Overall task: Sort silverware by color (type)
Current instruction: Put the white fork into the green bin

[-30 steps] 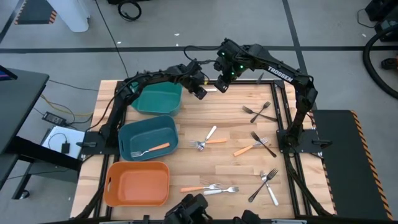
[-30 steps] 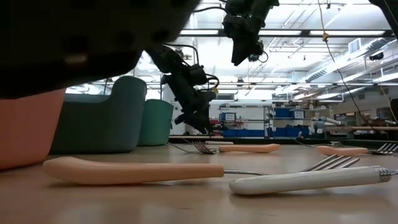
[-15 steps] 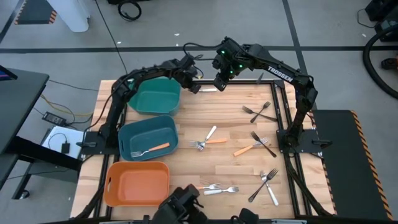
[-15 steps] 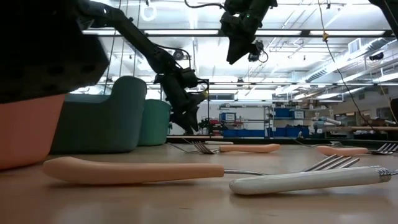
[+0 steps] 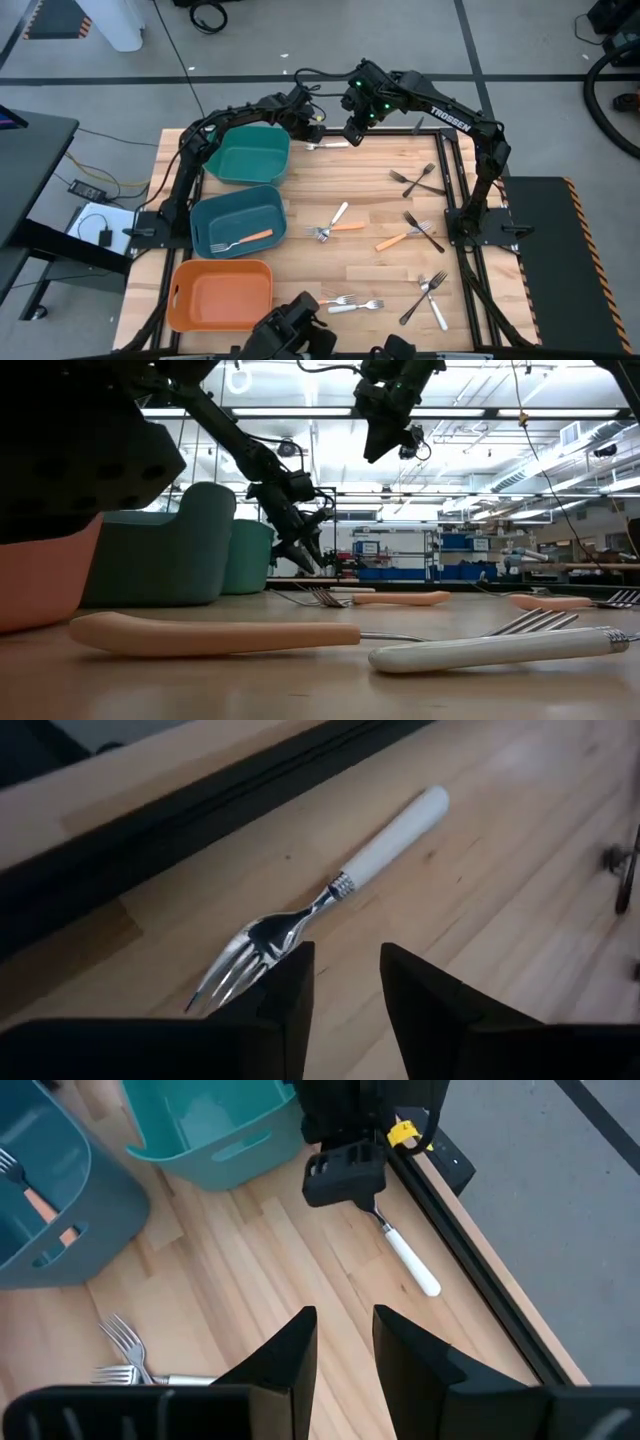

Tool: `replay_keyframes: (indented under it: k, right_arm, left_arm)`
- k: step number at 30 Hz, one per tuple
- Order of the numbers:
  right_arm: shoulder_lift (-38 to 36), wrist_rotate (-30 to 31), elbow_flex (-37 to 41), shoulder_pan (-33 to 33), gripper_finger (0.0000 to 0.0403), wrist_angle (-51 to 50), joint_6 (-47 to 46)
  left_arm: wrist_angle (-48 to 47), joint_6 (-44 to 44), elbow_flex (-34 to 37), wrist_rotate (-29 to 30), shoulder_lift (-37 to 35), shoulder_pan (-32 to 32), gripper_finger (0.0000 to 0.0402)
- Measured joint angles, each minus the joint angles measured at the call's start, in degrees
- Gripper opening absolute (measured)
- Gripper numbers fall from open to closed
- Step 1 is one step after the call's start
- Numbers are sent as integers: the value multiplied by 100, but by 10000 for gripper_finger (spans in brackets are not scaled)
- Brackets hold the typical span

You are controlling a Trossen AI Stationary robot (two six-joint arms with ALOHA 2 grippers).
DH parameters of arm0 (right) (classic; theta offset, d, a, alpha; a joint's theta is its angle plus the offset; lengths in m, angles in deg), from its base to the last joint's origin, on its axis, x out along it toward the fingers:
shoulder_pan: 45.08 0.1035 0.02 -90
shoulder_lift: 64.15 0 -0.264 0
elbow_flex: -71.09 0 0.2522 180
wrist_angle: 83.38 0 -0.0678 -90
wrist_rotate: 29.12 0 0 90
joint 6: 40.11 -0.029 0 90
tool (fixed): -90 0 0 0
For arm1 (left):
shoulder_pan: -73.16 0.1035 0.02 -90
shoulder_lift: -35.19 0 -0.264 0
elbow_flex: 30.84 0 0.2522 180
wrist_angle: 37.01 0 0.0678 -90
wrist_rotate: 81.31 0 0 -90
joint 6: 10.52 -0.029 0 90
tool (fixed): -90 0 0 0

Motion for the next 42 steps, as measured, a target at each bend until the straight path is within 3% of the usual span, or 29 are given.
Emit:
replay_keyframes:
  k: [8, 16, 21, 32, 38, 42]
  right_arm:
    - [0, 0, 0, 2, 107, 51, 7]
    - [0, 0, 0, 2, 107, 92, -2]
    - [0, 139, 0, 2, 107, 127, 0]
    - [0, 159, 0, -7, 107, 192, 6]
    - [21, 181, 2, -219, 107, 258, 49]
    - [39, 131, 46, -507, 107, 426, 48]
  left_arm:
    - [40, 132, 0, 4, 0, -18, 81]
    - [-427, -65, 6, -267, 103, 2, 10]
    - [-51, -177, 0, -765, 42, -65, 9]
    - [-112, 69, 4, -377, 210, -92, 6]
    - [344, 50, -90, -1348, -135, -47, 6]
    - [383, -204, -468, -1483, -486, -29, 6]
